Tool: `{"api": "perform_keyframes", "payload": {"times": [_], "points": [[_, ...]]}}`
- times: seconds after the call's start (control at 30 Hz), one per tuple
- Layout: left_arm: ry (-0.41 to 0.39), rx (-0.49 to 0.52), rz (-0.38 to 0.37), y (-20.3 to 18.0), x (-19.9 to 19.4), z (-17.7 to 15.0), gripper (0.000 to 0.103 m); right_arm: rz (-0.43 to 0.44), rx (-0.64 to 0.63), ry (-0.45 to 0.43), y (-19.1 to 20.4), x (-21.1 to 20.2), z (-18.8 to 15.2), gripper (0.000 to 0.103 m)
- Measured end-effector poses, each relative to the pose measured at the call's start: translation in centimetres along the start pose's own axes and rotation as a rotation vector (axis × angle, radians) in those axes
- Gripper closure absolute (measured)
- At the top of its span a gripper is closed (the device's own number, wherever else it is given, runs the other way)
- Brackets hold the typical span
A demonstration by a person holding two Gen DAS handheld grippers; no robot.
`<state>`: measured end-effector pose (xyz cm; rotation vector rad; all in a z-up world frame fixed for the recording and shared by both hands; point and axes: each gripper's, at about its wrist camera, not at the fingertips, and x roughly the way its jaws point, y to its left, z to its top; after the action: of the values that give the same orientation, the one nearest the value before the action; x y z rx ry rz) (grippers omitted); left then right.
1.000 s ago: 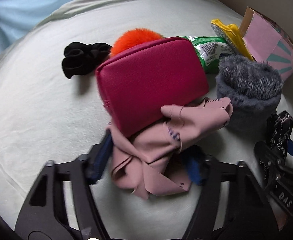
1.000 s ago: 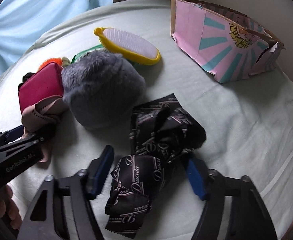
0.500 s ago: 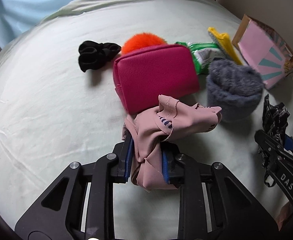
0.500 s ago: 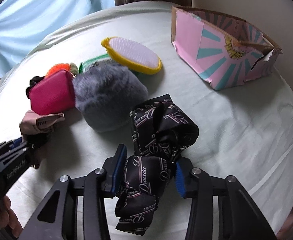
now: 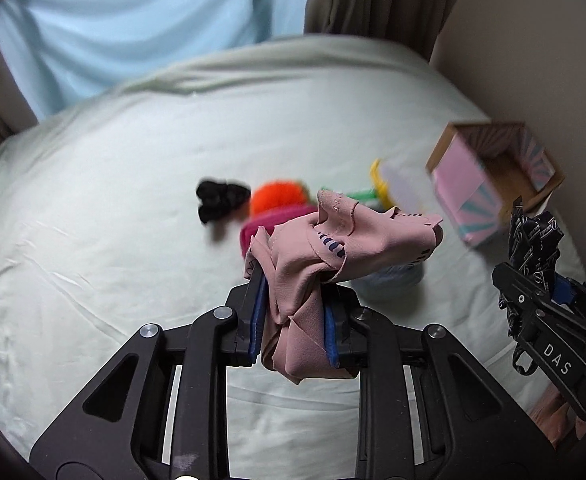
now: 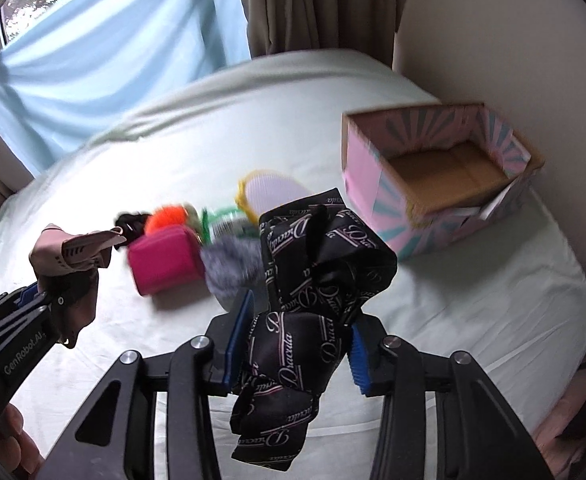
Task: Organize soft objects
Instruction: 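Carry both cloths to the cardboard box and open both tools inside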
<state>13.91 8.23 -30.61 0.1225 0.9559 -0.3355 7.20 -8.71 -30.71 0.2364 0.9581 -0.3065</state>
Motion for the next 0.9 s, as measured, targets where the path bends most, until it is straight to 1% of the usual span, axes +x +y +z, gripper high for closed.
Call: {"api": "perform_keyframes", "payload": {"times": [0.13, 0.23, 0.33, 0.47, 0.57, 0.67, 0.77, 0.9], "points": [[-0.031, -0.021, -0.002, -2.2, -3.0, 2.5, 0.082, 0.028, -0.012, -0.038, -1.4, -3.9, 3.0, 0.063], [-0.052, -0.041, -0.008, -4.8, -5.1, 4.6, 0.082, 0.048, -0.02, -0.064, -3.2, -6.3, 5.7, 0.063], [-0.063, -0.059, -0.01, -7.4, -6.2, 6.9, 0.082, 0.057, -0.043, -0.086, -5.4, -8.1, 8.5, 0.063], [-0.088, -0.077, -0.016, -12.3, -7.0, 10.0, 0.082, 0.066, -0.067, -0.091, -9.3, -9.3, 12.3, 0.063], [-0.091, -0.083, -0.03, -15.4, -6.3, 11.4, 0.082, 0.065, -0.07, -0.084, -12.5, -9.2, 14.8, 0.063], [-0.089, -0.089, -0.036, -19.6, -5.0, 13.3, 0.082, 0.072, -0.074, -0.061, -15.7, -8.5, 17.1, 0.063], [-0.092, -0.097, -0.037, -22.7, -3.5, 14.6, 0.082, 0.088, -0.08, -0.024, -19.2, -6.6, 19.2, 0.063], [-0.06, -0.1, -0.036, -27.0, -0.3, 16.2, 0.082, 0.112, -0.079, 0.04, -23.0, -3.3, 21.8, 0.063]]}}
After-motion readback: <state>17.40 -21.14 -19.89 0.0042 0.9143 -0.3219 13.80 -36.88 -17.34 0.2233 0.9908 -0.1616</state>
